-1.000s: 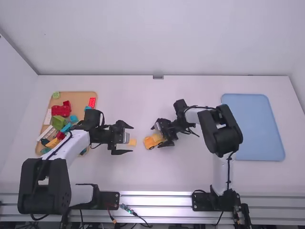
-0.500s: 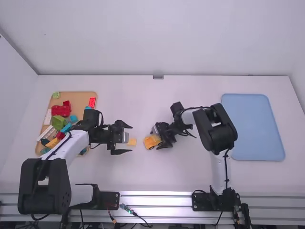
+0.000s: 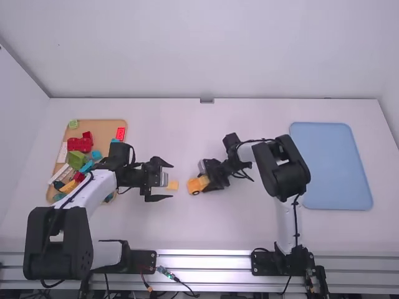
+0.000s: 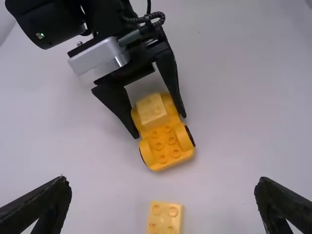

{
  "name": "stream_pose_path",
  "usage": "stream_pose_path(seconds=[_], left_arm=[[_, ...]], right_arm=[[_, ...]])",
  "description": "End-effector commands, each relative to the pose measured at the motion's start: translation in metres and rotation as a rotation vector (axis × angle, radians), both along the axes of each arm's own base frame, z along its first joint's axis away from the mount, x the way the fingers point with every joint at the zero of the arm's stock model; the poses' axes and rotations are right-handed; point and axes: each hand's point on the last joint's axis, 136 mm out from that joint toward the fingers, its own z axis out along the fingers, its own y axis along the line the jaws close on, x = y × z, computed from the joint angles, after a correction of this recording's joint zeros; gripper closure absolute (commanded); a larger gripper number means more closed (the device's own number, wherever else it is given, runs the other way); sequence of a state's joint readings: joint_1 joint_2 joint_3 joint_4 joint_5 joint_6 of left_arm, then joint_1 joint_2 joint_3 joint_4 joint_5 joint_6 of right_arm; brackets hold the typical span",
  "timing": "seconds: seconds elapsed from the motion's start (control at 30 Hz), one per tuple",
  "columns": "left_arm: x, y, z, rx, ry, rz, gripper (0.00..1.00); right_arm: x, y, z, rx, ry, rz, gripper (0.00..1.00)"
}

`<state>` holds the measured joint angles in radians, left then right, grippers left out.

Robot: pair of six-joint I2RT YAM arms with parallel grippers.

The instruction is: Assemble lego blocks to make yellow taxi

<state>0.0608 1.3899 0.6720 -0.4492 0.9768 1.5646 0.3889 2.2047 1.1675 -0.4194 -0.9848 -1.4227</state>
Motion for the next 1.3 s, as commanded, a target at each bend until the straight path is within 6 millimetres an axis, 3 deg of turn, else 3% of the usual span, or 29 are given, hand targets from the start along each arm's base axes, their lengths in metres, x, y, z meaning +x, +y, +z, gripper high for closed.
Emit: stream_pose_path(seconds=[0.0, 0.33, 0.7, 0.8, 0.97, 1.03, 1.07, 1.27], left_arm=[[-0.002, -0.003, 0.004, -0.028, -0.002, -0.01, 0.01], [0.012, -0.002, 0.008, -0.044, -0.003, 0.048, 0.01], [0.012, -0.002, 0.007, -0.048, 0.009, 0.05, 0.01], [0.011, -0.003, 0.006, -0.056, 0.04, 0.063, 0.01], [0.011, -0.002, -0.002, -0.057, 0.08, 0.071, 0.01], [0.01, -0.003, -0.007, -0.064, 0.103, 0.068, 0.01], [0.01, -0.004, -0.011, -0.07, 0.117, 0.064, 0.01], [0.011, -0.013, -0.032, -0.065, 0.153, 0.03, 0.01]], right_arm=[[0.008, -0.012, -0.011, -0.089, 0.088, -0.092, 0.6], [0.008, -0.028, -0.02, -0.06, 0.143, -0.237, 0.71], [-0.01, -0.037, -0.011, -0.154, -0.086, -0.34, 0.76], [-0.003, -0.039, -0.016, -0.166, -0.115, -0.435, 0.78], [-0.009, -0.04, -0.018, -0.132, -0.143, -0.445, 0.77], [-0.009, -0.042, -0.017, -0.118, -0.13, -0.447, 0.69], [-0.011, -0.041, -0.015, -0.102, -0.114, -0.441, 0.59], [-0.015, -0.045, -0.008, -0.073, -0.091, -0.361, 0.56]])
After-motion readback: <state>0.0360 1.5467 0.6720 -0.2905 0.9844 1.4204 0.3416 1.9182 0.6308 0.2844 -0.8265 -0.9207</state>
